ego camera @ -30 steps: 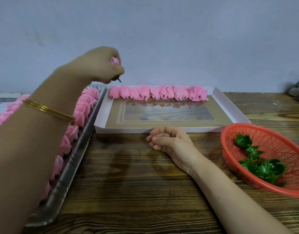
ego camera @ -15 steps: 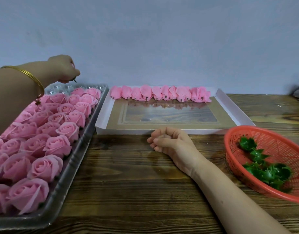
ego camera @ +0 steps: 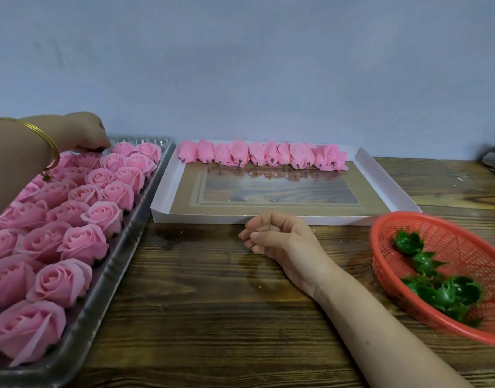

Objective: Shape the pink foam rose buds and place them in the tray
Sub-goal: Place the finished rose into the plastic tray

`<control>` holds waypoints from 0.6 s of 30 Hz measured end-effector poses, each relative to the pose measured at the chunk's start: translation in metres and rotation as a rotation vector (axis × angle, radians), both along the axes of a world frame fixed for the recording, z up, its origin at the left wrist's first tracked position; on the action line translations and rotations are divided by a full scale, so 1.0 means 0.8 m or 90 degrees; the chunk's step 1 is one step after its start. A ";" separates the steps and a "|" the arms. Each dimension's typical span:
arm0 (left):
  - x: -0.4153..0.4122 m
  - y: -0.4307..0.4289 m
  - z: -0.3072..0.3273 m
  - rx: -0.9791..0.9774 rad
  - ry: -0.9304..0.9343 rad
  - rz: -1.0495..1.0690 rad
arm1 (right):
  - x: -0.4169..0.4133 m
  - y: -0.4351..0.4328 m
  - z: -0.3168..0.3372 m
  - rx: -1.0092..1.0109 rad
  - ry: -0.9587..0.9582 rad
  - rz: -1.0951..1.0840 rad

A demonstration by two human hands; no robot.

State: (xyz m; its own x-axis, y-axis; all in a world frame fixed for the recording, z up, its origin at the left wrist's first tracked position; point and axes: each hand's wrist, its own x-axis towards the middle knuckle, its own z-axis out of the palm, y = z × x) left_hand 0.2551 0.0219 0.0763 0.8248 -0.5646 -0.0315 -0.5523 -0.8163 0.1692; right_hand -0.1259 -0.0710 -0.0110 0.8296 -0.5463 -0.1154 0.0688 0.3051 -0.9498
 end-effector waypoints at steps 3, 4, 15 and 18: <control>0.002 -0.002 -0.005 0.017 0.006 -0.013 | 0.000 0.000 -0.002 -0.003 -0.002 -0.003; 0.003 -0.003 -0.006 0.022 0.002 -0.019 | 0.001 0.000 -0.002 -0.004 -0.004 -0.003; 0.011 0.000 -0.024 0.018 -0.047 -0.061 | 0.000 -0.001 -0.004 -0.009 -0.001 0.001; 0.011 -0.002 -0.021 0.040 -0.051 -0.064 | 0.000 -0.001 -0.003 -0.009 -0.003 0.003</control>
State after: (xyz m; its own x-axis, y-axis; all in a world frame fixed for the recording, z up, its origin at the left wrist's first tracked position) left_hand 0.2642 0.0201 0.0591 0.7655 -0.6434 -0.0053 -0.6415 -0.7638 0.0714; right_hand -0.1257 -0.0721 -0.0135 0.8328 -0.5439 -0.1031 0.0721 0.2913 -0.9539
